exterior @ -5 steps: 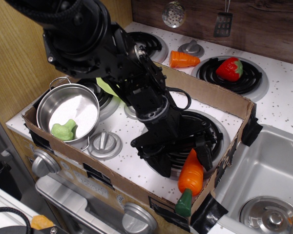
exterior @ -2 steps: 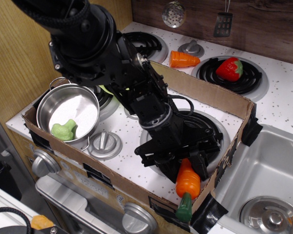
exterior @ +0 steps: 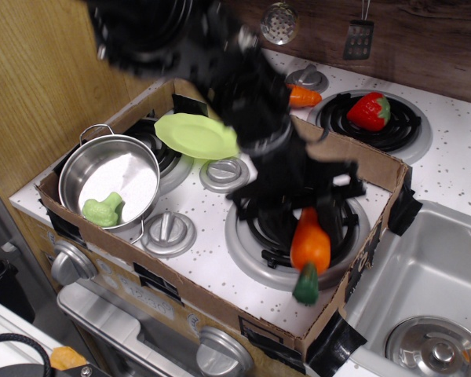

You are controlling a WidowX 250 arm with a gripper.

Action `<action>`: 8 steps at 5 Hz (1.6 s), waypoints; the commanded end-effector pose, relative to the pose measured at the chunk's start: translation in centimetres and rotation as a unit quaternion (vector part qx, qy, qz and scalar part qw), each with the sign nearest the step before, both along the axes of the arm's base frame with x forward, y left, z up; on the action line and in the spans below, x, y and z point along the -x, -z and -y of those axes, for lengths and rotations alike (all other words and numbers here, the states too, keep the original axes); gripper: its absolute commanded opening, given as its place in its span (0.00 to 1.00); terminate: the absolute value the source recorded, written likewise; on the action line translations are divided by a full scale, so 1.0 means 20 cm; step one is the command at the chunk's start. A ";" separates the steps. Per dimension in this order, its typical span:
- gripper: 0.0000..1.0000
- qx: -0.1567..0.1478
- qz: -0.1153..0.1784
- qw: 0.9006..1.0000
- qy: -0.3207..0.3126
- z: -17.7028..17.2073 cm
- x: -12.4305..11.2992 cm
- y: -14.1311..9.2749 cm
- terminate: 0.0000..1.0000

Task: Put carrot on plate

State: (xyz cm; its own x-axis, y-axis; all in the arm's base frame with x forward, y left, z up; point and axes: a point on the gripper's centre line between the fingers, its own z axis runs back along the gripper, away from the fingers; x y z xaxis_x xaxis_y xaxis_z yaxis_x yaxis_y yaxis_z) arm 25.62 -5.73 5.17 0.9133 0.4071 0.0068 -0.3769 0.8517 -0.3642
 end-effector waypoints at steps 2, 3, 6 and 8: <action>0.00 -0.181 0.112 0.968 0.130 -0.31 -0.48 -0.37 0.00; 0.00 -0.227 0.174 0.941 0.178 -0.40 -0.54 -0.37 0.00; 0.00 -0.275 0.225 0.858 0.370 -0.63 -0.58 -0.28 0.00; 0.00 -0.278 0.230 0.849 0.385 -0.69 -0.48 -0.17 0.00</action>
